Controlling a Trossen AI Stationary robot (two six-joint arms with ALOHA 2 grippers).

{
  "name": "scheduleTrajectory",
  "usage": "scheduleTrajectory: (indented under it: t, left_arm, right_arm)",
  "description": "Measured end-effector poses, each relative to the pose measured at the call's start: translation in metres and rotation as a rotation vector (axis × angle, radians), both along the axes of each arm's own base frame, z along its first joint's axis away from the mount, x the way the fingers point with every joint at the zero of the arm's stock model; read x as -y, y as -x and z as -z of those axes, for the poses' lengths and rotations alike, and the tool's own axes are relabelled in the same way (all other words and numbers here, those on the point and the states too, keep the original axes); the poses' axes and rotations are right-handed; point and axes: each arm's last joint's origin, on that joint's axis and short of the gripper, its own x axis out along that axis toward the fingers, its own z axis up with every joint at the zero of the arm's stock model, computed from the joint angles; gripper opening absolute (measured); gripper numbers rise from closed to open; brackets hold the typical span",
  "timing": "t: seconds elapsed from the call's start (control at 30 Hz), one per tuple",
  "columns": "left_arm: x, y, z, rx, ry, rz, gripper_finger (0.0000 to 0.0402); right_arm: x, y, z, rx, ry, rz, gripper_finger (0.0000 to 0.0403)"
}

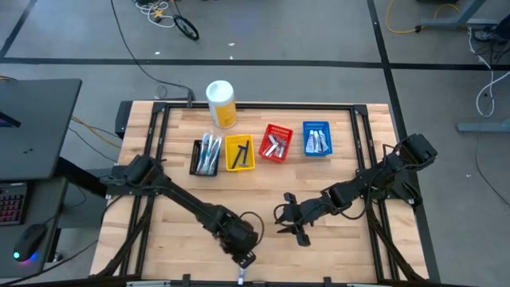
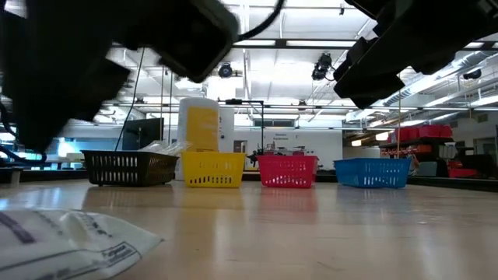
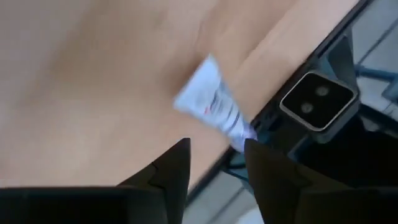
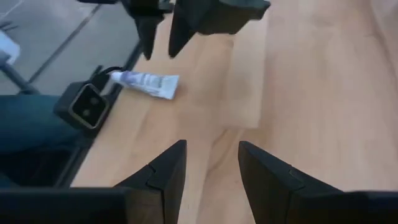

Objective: Pick & Place Travel size toiletries
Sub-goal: Put the white toothpaste into the blue bin

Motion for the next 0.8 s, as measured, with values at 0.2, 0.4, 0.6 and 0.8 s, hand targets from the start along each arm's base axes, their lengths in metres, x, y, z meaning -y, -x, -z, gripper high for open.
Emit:
scheduleTrajectory:
  t: [0.2, 0.4, 0.6, 0.8]
  left_arm:
    - [0.013, 0.006, 0.0, -0.056, 0.034, -0.143, 0.0198]
    - [0.02, 0.005, 0.005, -0.028, 0.016, -0.23, 0.0232]
    - [0.027, 0.003, 0.021, -0.061, 0.032, -0.221, 0.0238]
    - [0.027, -0.002, 0.027, -0.039, 0.03, -0.231, 0.0238]
  right_arm:
    - [0.0, 0.001, 0.002, -0.019, 0.008, -0.004, 0.0156]
    - [0.001, 0.003, 0.004, -0.029, 0.062, -0.033, 0.0156]
    - [0.001, 0.003, 0.004, -0.014, 0.11, -0.067, 0.0156]
    - [0.002, 0.002, 0.004, 0.006, 0.148, -0.095, 0.0156]
